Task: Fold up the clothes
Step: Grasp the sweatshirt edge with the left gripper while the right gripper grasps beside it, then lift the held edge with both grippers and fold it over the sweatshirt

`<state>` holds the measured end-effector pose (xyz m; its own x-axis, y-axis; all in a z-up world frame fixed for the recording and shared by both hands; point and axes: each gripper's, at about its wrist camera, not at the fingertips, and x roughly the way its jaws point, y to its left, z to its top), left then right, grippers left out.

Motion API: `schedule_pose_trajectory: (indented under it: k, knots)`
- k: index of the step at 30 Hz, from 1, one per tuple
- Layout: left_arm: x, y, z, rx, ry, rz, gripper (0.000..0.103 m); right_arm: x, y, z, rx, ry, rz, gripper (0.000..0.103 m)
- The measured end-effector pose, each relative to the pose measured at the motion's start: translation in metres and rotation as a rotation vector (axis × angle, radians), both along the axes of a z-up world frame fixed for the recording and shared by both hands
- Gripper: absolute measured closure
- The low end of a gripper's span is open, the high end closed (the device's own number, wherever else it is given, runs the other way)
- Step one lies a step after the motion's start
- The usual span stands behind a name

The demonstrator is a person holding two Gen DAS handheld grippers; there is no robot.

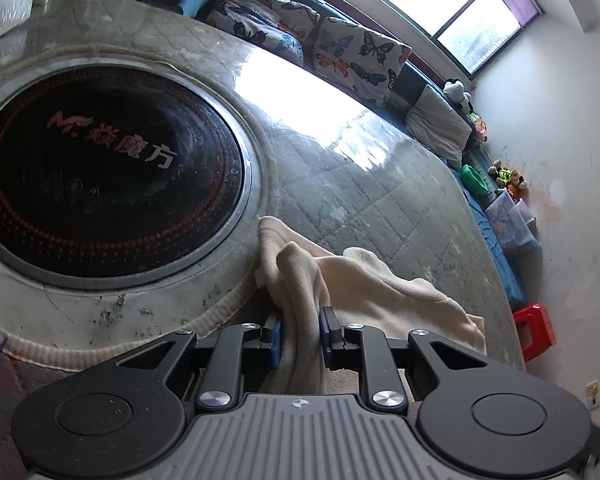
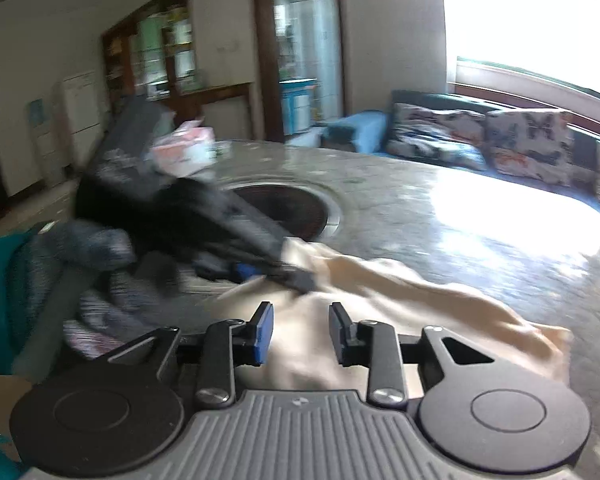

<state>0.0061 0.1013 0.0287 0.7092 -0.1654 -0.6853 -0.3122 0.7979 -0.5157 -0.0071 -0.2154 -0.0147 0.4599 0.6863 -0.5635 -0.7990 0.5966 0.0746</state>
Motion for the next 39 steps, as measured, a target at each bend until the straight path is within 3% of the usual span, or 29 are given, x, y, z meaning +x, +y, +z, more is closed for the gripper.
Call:
schedule_pose_trajectory:
  k: [9, 15, 18, 21, 27, 39]
  knots:
    - [0.003, -0.004, 0.001, 0.055, -0.009, -0.016, 0.082, 0.070, -0.064, -0.018, -0.005, 0.051, -0.339, 0.059]
    - [0.006, -0.003, 0.001, 0.075, -0.006, -0.022, 0.082, 0.099, -0.092, -0.041, 0.003, 0.119, -0.477, 0.057]
    - [0.008, -0.004, 0.001, 0.088, -0.006, -0.026, 0.082, 0.111, -0.101, -0.053, 0.048, 0.189, -0.494, 0.056]
    - [0.010, -0.004, 0.001, 0.101, -0.005, -0.030, 0.082, 0.114, -0.104, -0.057, 0.066, 0.192, -0.487, 0.057]
    - [0.012, -0.008, 0.005, 0.135, -0.017, -0.044, 0.084, 0.111, -0.098, -0.058, 0.083, 0.198, -0.467, 0.089]
    - [0.015, -0.040, 0.035, 0.210, -0.117, -0.146, 0.088, 0.072, -0.120, -0.007, 0.175, 0.067, -0.490, 0.093]
